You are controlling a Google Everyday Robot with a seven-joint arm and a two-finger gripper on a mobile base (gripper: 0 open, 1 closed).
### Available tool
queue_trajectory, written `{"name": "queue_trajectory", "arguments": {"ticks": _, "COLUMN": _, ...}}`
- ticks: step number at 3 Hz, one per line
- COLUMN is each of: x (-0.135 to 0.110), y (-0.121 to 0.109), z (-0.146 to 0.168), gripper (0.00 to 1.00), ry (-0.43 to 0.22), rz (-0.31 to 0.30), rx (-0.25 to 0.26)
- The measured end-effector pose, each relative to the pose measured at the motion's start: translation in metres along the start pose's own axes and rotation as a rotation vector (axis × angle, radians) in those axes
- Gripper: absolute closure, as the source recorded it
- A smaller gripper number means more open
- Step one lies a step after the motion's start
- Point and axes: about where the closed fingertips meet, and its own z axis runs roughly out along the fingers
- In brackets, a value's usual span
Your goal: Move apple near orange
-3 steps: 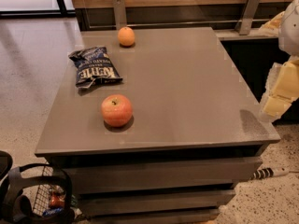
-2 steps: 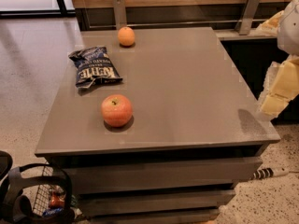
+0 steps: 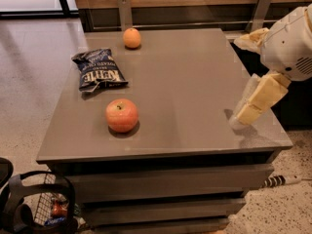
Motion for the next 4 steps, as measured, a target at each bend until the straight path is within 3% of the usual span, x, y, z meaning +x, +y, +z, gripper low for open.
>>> {"name": "queue_trajectory", "arguments": {"ticks": 2, "x": -0.057, "y": 0.021, "z": 0.061, "gripper": 0.0, "ry": -0.277, "rz": -0.014, "rx": -0.053}}
{"name": "queue_trajectory", "arguments": {"ticks": 3, "x": -0.083, "y": 0.03, "z": 0.093, "gripper": 0.0, "ry": -0.386, "rz": -0.011, "rx": -0.073}}
{"name": "queue_trajectory", "arguments": {"ticks": 4, "x": -0.082, "y": 0.031, "z": 0.093, "gripper": 0.0, "ry": -0.383, "rz": -0.011, "rx": -0.073}}
